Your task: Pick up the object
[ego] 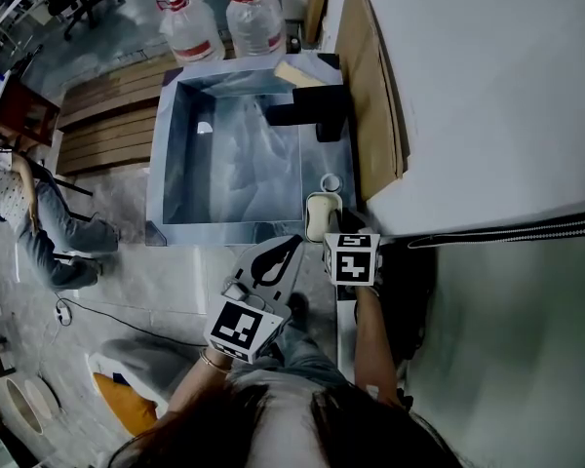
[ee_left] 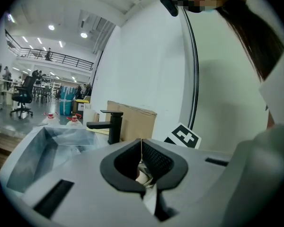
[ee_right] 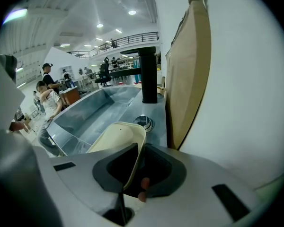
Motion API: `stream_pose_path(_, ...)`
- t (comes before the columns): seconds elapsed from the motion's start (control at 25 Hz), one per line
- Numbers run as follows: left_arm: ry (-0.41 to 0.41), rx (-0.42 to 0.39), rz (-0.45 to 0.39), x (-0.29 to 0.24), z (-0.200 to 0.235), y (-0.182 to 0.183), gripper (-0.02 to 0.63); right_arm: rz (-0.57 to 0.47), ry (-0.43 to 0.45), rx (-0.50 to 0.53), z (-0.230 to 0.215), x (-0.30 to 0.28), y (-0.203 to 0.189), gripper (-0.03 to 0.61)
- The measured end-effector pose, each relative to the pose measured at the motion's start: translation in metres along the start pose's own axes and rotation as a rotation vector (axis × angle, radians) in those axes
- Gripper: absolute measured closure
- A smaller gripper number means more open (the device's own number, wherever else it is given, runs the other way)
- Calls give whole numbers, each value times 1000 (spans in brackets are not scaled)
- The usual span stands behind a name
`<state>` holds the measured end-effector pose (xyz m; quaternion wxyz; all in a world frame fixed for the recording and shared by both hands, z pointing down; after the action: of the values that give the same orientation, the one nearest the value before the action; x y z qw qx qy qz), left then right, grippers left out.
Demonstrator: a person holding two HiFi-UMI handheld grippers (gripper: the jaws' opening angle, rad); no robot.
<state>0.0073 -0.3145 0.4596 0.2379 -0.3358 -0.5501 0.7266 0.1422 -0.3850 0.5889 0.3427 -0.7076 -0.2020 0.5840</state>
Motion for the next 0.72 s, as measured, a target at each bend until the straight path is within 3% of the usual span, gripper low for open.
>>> stream_pose_path(0.16, 0, -5, -3, 2, 1, -1, 604, -5, -2, 0, 1, 1, 0, 517)
stream_pose_path(0.44, 14, -38, -23, 13, 5, 0, 604, -49, -24, -112, -1, 7, -3, 545)
stream_pose_path(0.6, 49, 11, 3, 27, 6, -2, 604, -68, -48, -135, 1, 14, -6, 545)
stream_pose_path(0.72, 43, -28, -27, 34, 7, -1, 604, -77, -53, -155, 2, 20, -9, 545)
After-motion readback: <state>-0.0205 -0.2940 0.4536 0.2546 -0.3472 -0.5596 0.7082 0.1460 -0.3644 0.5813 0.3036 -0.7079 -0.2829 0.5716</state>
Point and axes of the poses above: the fingertips, and each gripper's own axes: x backward along the fingers, z to its left, y out of its top, the point moved 6 cm from there along x, backward along the fingers, and after that the axes turned 3 degrees about -z, right-handed, at the moved point
